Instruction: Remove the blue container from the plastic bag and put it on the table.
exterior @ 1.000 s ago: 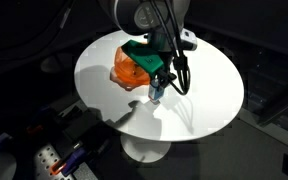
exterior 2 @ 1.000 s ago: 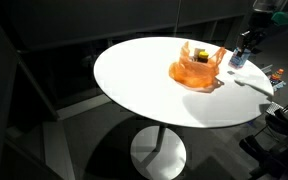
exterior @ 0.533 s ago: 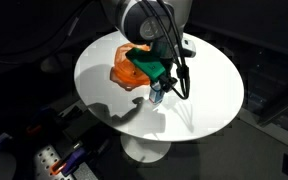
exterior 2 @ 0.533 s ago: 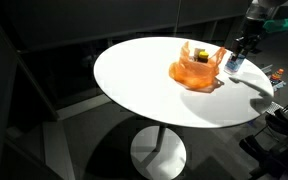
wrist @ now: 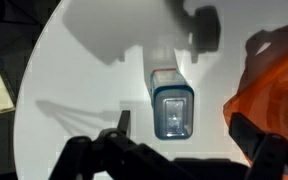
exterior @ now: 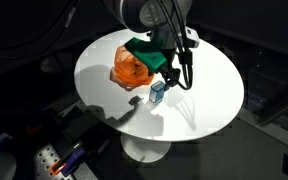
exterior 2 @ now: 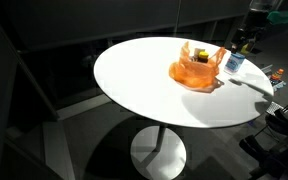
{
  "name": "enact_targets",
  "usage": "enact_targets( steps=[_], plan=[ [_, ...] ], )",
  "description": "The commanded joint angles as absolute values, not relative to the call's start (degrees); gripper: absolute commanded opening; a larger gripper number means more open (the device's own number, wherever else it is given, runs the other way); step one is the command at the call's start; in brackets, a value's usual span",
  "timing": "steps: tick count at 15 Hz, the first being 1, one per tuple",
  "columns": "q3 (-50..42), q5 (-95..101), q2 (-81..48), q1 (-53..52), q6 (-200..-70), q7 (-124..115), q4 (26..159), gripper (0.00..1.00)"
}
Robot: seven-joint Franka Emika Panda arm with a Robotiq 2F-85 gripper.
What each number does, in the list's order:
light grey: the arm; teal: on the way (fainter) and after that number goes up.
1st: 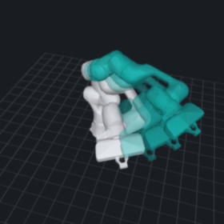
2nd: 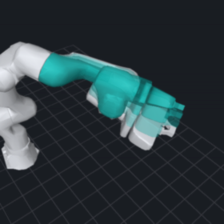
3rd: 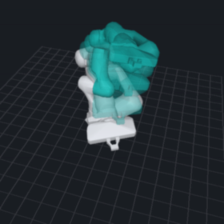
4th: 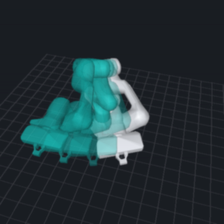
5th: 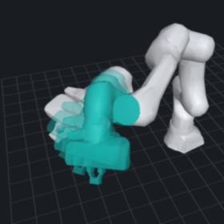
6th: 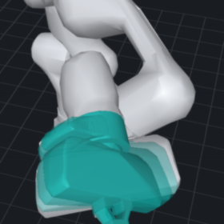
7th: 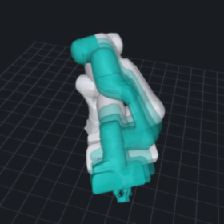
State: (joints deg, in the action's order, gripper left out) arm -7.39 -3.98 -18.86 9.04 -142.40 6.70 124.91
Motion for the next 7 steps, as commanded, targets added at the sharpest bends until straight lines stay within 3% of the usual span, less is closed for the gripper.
enact_targets(
  steps=[1, 7],
  plan=[
    [-7.5, -3.4, -14.4, 9.3, -139.4, 5.8, 126.6, 1.00],
    [-7.1, -3.8, -16.4, 9.4, -140.0, 6.6, 125.3, 1.00]
  ],
)
